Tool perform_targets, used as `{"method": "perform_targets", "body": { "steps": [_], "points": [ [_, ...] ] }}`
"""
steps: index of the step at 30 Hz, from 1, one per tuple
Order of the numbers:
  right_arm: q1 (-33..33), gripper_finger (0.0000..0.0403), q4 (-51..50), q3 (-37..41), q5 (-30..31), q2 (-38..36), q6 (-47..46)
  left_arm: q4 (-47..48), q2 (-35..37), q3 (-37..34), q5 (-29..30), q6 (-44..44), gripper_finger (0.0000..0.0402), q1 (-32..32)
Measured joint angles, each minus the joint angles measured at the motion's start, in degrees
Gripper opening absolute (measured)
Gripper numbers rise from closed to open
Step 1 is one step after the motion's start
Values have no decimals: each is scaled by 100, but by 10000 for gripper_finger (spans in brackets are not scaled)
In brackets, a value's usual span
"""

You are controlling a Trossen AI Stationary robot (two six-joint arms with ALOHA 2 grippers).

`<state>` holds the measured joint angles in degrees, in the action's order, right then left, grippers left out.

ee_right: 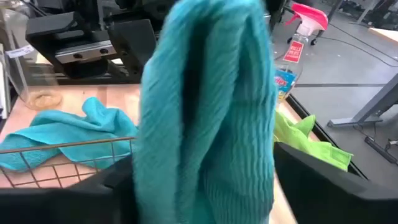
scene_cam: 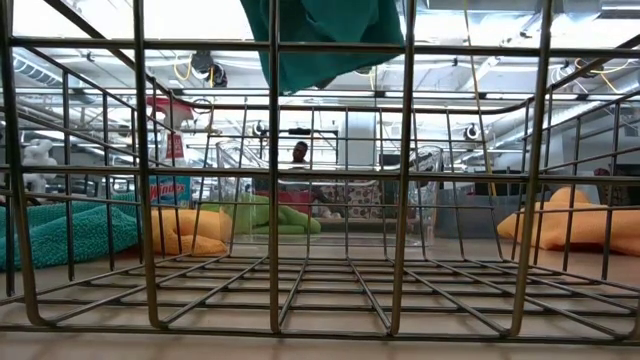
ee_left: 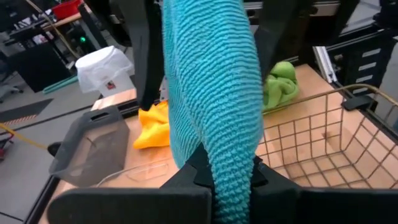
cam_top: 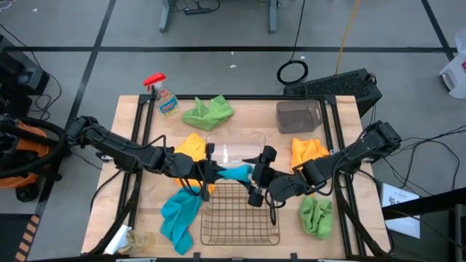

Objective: Sort microfiber towel by color & place in baskets
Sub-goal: Put the top blue microfiber cloth into the transparent black bin

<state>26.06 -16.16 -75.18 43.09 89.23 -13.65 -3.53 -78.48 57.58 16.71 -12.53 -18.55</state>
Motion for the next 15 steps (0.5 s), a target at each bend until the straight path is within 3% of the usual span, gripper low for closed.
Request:
{"method": "perform_targets", "body": {
  "steps": [10,15],
  "points": [
    [-6,25,-104,0,2,0,-18,-2,0,0,2,517,17,2],
    [-13,16,-249,0,22,-2,-47,71,2,0,16,1008,65,-5]
  ]
}}
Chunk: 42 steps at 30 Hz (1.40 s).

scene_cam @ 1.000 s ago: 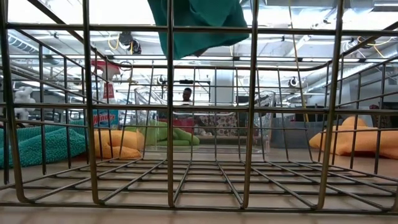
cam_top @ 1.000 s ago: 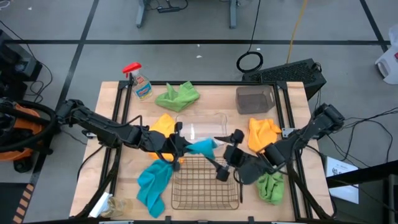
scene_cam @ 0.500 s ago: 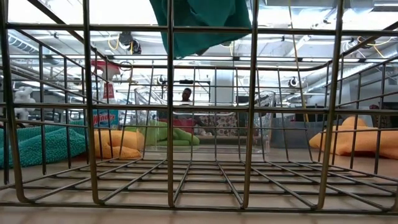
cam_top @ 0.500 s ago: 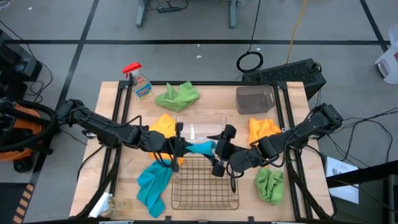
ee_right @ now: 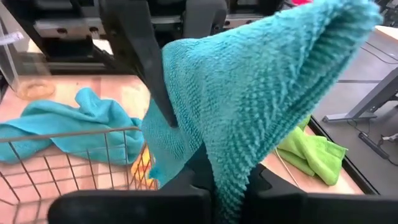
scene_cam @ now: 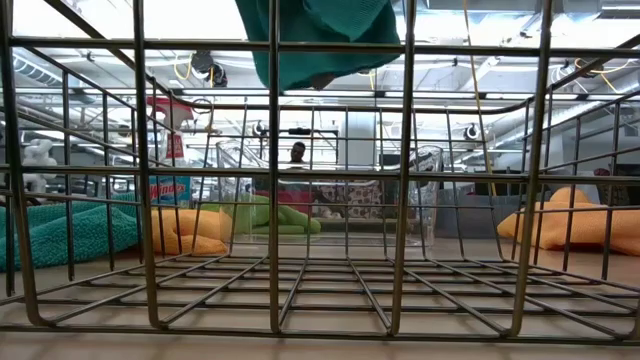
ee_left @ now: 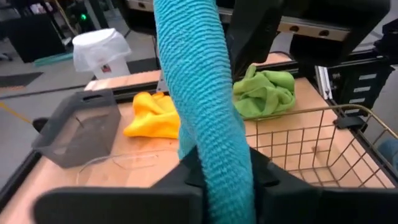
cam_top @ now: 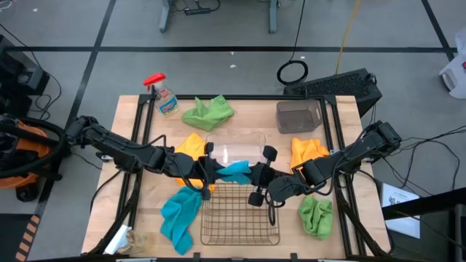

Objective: Sort microfiber towel by color & place in baskets
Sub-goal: Put the top blue microfiber cloth into the transparent black bin

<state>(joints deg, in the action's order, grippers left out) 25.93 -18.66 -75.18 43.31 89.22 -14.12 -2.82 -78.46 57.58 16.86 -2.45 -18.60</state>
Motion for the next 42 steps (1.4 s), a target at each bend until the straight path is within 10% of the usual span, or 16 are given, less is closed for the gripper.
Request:
{"method": "perform_targets", "body": {
  "steps": [13,27,42],
  "points": [
    [-421,3,-2440,-2,356,-1627,-211,505,243,4,1850,1011,291,-95],
    [-2996,2,-4860,-2,-152,-2936,-991,1134,171,3,1851,1564,285,-145],
    [-5417,2,-3371,1562,-2391,-2660,465,1177,-152,0,1805,1869,285,-257]
  ]
}}
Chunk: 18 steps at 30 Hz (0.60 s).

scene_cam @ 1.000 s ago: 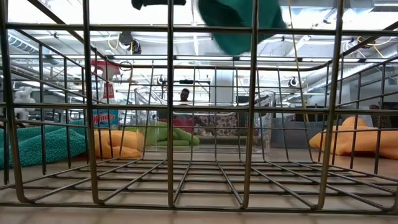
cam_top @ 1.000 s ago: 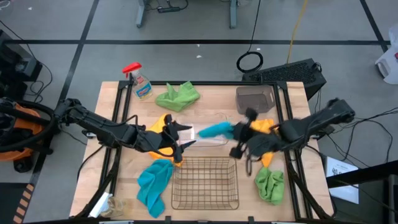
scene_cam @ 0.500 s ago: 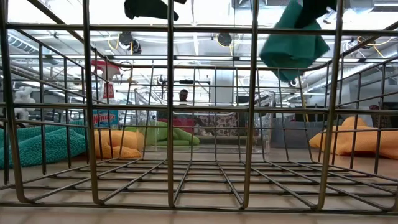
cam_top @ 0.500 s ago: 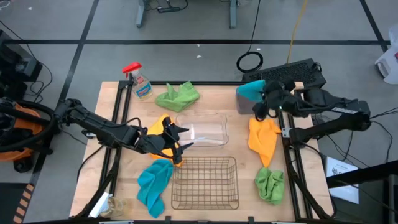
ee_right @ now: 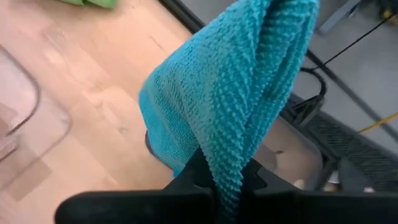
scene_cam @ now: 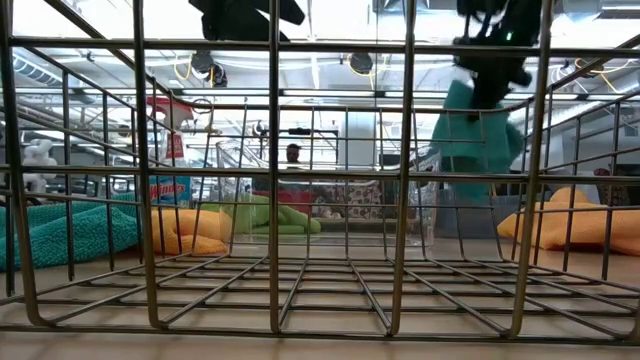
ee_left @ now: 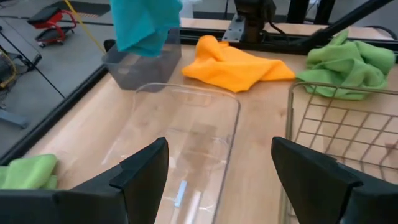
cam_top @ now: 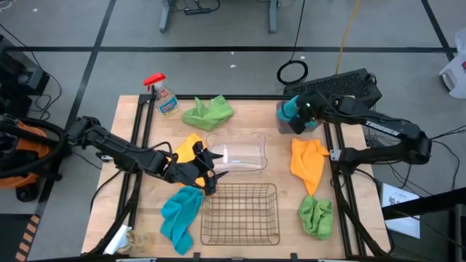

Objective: Sort microfiber towel by color & place in baskets
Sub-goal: Put the top blue microfiber cloth into the transparent black bin

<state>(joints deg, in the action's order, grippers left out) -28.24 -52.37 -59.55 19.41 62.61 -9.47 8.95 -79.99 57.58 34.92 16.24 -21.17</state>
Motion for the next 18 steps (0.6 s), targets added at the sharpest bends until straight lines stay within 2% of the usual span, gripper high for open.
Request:
{"method": "perform_targets", "body": {
  "steps": [8,18],
  "points": [
    [-1007,2,743,621,-616,262,268,11,0,0,-9,8,285,-194],
    [-1757,2,908,676,-780,1212,443,16,0,0,-9,154,285,-218]
  ]
}}
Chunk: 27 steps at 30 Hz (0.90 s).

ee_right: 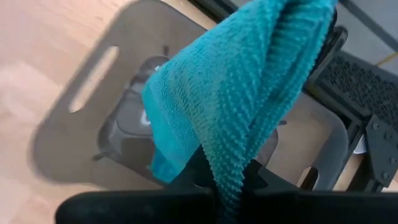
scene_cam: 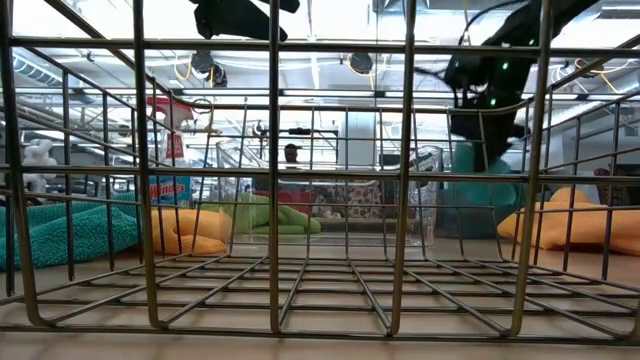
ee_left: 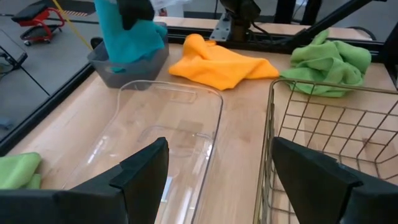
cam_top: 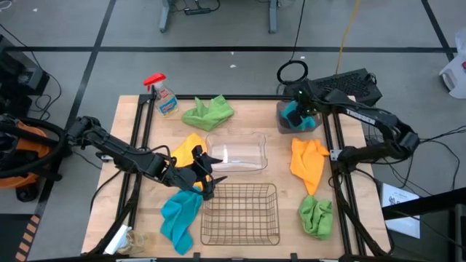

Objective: Sort microfiber towel by color & place in baskets
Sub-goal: Put the top blue microfiber cloth into the transparent black bin

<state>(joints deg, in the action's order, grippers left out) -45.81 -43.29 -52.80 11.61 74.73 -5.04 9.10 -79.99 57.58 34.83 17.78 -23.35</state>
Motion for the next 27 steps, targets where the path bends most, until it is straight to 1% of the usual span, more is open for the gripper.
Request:
{"method": "perform_targets", "body": {
  "steps": [6,11,15,18,21,27],
  "points": [
    [-224,10,287,1,0,630,26,131,0,0,-3,142,285,-44],
    [-228,12,335,2,17,1049,8,278,0,0,-4,151,285,-116],
    [-228,13,414,2,23,1306,-41,273,0,0,-5,151,285,-159],
    [-226,20,442,2,41,1334,-280,267,0,0,-5,153,285,-190],
    [-226,45,439,2,55,1295,-418,271,0,0,-5,158,285,-192],
    [-214,129,270,4,322,1059,-440,286,0,0,-7,182,285,-192]
  ]
}}
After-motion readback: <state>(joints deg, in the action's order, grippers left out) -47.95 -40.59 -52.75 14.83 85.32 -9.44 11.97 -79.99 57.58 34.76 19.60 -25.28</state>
